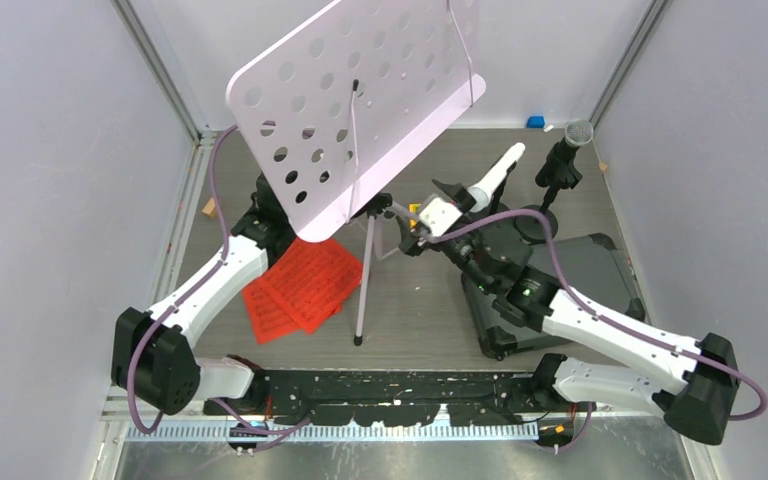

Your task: Pack up the instrument practice props

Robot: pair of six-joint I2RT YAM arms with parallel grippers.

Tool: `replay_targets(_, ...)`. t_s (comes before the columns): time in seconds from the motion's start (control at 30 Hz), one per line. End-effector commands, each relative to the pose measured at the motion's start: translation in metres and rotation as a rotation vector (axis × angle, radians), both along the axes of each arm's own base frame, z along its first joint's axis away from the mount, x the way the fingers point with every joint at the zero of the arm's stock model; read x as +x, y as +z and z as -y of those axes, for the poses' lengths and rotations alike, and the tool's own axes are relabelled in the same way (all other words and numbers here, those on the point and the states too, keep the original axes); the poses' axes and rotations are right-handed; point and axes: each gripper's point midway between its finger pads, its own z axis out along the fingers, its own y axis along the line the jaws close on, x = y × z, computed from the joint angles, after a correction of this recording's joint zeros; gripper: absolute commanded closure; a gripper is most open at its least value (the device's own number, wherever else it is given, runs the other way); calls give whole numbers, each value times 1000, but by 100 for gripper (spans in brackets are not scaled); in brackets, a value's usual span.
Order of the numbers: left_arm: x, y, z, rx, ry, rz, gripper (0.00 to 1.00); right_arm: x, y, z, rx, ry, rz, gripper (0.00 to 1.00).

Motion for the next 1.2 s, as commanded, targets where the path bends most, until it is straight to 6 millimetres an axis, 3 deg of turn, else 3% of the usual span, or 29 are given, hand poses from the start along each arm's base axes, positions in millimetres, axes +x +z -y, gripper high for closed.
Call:
replay_targets(0.0,2,-41,-2,91,6,-121,100,-10,26,19,434,-64,-189,7)
replay_targets(0.13,2,-42,0,87,-5,-136,100,-20,25,22,781,-60,-413,9)
replay_targets(0.27,2,-42,0,89,-4,-138,100,-7,22,43,1155,-312,-683,19)
replay_targets(0.37,2,-43,0,89,-3,-140,100,-9,15,26,1257,-327,-846,23)
replay_targets(0.47,2,-43,0,89,-3,-139,100,-11,14,9,1531,-228,-998,23)
replay_targets(0.67,1,-40,-1,87,-3,-135,100,-5,1,4,1959,-109,-1174,30)
replay_targets(0.77,1,-39,0,85,-6,-133,100,-1,-10,-2,2004,-161,-1233,30)
replay_targets(0.9,1,-39,0,89,-7,-135,100,6,-9,-1,2073,-169,-1228,30)
replay_targets(1.17,2,-43,1,93,-6,-147,100,14,-20,-12,2162,-145,-1284,44)
